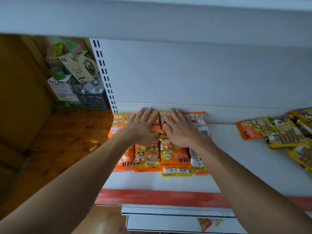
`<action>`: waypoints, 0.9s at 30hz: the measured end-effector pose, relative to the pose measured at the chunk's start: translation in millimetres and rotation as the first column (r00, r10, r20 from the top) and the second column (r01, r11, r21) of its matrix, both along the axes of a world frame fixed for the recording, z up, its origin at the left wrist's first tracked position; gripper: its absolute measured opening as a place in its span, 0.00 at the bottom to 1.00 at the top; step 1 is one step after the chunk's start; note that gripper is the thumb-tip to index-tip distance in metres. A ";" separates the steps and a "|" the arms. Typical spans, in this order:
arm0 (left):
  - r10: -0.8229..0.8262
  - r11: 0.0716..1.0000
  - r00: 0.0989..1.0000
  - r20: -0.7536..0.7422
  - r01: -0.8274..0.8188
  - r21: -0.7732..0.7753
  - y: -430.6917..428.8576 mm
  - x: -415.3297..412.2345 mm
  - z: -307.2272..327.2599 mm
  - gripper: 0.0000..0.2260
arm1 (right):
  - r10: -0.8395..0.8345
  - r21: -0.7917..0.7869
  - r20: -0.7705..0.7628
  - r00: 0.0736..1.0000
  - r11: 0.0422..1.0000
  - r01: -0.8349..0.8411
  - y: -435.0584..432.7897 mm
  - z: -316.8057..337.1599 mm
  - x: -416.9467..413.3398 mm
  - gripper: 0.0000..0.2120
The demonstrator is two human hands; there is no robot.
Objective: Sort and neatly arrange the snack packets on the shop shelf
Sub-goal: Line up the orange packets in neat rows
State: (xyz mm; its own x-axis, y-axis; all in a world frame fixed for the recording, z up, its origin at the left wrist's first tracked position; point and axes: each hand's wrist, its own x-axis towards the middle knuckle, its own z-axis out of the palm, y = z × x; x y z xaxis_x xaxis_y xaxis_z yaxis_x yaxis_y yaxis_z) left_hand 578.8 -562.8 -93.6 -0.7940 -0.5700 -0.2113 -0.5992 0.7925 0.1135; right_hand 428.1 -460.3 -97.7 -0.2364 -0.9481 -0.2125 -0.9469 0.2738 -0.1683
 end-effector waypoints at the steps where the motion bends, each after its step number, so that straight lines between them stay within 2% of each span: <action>1: -0.003 1.000 1.000 0.005 0.003 -0.007 0.3 0.0 0.6 0.38 | -0.006 0.007 -0.008 1.000 1.000 0.006 0.0 0.8 2.2 0.26; 4: -0.002 1.000 1.000 -0.001 0.002 -0.016 2.0 1.8 8.5 0.38 | -0.031 -0.036 0.016 0.999 0.999 0.032 -0.2 13.9 7.6 0.27; 7: 0.013 0.999 0.997 -0.082 -0.017 -0.046 10.6 1.8 24.3 0.37 | -0.098 -0.184 0.020 0.995 0.978 0.100 4.6 33.5 10.9 0.25; 10: 0.020 0.997 0.987 -0.161 -0.033 -0.076 27.5 -3.7 43.3 0.29 | -0.263 -0.304 0.030 0.964 0.916 0.260 14.7 49.1 11.5 0.21; 13: 0.018 0.997 0.980 -0.200 -0.033 -0.073 47.9 -13.7 54.2 0.22 | -0.364 -0.289 -0.014 0.931 0.893 0.345 31.8 57.7 7.1 0.21; 16: -0.046 0.998 0.967 -0.249 0.032 -0.060 70.3 -29.4 57.4 0.19 | -0.447 -0.265 -0.037 0.894 0.867 0.423 61.9 57.6 -8.1 0.17; 23: -0.202 0.979 0.947 -0.251 0.203 -0.024 130.5 -97.0 53.5 0.20 | -0.651 -0.228 -0.029 0.759 0.743 0.629 153.4 52.6 -70.3 0.20; 27: -0.258 0.958 0.933 -0.250 0.280 0.056 167.6 -151.8 36.4 0.23 | -0.691 -0.244 0.019 0.723 0.698 0.673 200.3 45.9 -109.9 0.22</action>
State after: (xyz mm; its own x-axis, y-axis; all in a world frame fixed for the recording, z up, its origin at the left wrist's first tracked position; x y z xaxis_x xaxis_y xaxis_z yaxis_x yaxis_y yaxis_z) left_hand 427.0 -395.2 -57.2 -0.9481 -0.3157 -0.0376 -0.3118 0.9002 0.3041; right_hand 318.1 -259.9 -51.8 -0.8422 -0.5388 0.0208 -0.5263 0.8132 -0.2483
